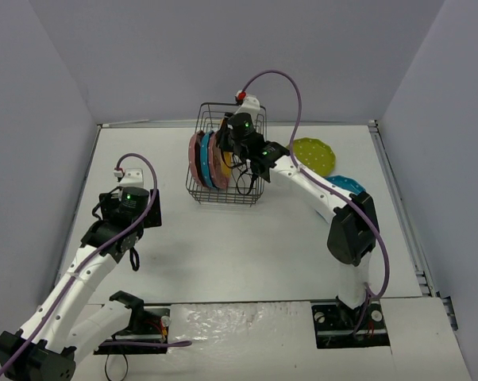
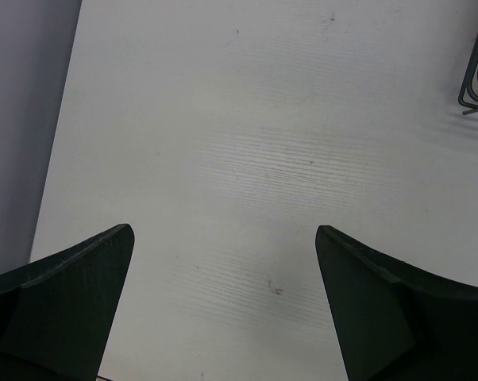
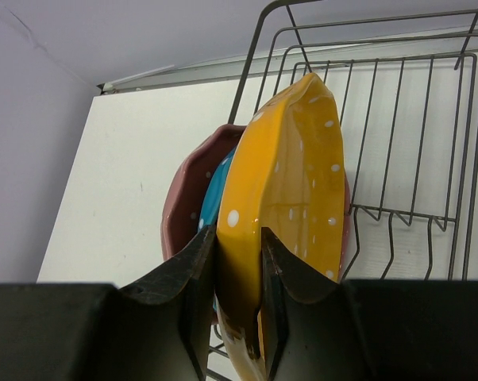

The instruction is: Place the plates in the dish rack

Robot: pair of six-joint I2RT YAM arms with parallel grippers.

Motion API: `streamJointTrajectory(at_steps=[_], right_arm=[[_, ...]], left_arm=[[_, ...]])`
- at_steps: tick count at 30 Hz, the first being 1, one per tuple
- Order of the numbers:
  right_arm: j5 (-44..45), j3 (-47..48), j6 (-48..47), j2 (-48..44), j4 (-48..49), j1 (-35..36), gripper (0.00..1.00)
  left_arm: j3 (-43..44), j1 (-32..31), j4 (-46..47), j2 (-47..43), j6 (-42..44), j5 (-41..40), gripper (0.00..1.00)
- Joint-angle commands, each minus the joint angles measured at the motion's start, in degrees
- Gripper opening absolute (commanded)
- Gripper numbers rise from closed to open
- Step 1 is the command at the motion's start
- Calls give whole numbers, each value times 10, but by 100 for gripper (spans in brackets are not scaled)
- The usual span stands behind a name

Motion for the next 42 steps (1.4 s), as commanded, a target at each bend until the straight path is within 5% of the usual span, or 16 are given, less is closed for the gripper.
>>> streamJointTrajectory(at_steps=[1,18,24,33,42], right_arm=[[26,3,13,-51,135,4,0],[103,-117,6,-30,190,16,0],[83,-82,-3,2,177,16,40],[86,-45,-18,8,163,16,53],[106,-100,-81,-107,64,-30,78]], left_arm=[[10,5,32,-7,5,-14,97],[9,7,30,-15,5,-20,97],[9,8,25,-18,6,-25,97],[8,8,21,-31,4,-33,97],[7,8,17,-38,1,-37,97]])
